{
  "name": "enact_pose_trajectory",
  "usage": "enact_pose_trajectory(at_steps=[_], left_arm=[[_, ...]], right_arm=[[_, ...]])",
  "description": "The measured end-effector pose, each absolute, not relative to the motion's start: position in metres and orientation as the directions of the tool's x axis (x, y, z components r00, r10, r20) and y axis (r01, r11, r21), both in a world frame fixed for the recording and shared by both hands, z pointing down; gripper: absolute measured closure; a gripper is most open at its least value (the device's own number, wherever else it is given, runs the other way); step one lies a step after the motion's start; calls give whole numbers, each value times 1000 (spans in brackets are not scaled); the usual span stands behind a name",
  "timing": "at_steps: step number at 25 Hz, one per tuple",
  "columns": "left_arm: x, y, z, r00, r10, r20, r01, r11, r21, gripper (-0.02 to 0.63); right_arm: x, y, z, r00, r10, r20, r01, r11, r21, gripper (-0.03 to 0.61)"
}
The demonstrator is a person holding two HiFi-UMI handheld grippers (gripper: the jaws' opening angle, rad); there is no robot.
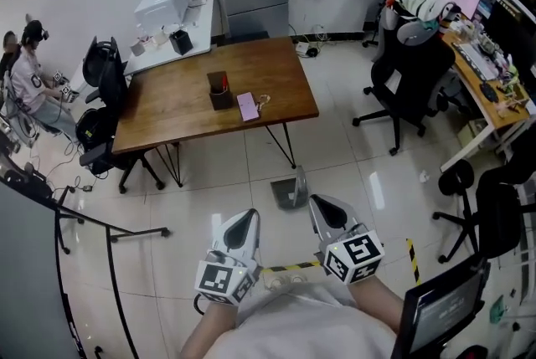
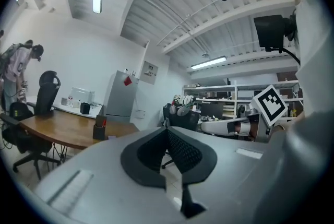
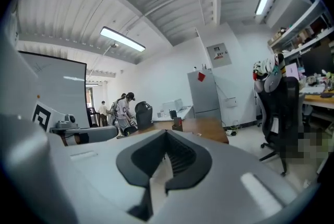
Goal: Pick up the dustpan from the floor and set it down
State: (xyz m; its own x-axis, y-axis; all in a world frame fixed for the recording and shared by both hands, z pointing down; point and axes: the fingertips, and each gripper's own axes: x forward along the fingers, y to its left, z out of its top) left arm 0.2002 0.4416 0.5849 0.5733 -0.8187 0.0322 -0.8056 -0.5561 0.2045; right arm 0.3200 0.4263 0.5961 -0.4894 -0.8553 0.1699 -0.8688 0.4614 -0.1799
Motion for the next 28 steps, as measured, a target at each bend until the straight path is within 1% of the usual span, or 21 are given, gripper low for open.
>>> enact_pose_trajectory(at_steps=[4, 10, 17, 28], left_arm=[[189, 447, 577, 566, -824, 32, -813, -551, 190, 598], [185, 444, 569, 557, -831, -5, -817, -549, 178, 598], [174, 441, 560, 547, -837, -24, -823, -543, 168, 598], [181, 441, 554, 546, -837, -41, -824, -545, 156, 598]], right_arm=[[306, 431, 589, -497, -852, 164, -865, 473, -167, 577], [305, 432, 572, -505, -854, 122, -860, 488, -149, 577], [297, 427, 569, -501, -856, 126, -863, 484, -142, 577], [298, 423, 568, -517, -847, 123, -855, 506, -114, 577]])
